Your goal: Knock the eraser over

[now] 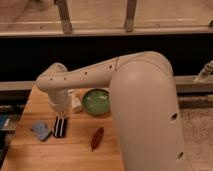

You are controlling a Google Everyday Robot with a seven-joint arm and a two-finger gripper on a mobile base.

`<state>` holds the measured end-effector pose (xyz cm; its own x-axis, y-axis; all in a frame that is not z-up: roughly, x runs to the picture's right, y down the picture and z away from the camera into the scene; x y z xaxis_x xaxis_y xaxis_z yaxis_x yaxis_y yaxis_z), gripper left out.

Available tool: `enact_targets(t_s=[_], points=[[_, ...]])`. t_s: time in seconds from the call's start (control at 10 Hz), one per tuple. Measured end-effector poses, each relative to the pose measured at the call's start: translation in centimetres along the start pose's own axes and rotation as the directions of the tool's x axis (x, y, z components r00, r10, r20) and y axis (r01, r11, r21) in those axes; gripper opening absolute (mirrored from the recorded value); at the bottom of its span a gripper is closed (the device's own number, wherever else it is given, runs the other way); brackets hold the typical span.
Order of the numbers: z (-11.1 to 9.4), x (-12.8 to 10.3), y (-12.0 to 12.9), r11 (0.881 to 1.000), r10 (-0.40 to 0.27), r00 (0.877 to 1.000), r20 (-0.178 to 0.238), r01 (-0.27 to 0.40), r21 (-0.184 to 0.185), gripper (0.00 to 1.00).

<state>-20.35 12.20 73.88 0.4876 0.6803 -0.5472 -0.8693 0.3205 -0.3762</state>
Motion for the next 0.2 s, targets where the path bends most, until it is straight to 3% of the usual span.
enact_targets(t_s=[0.2], points=[[-1.1, -1.9, -4.5, 0.995, 0.096, 0.991, 0.093, -0.097, 0.001, 0.00]])
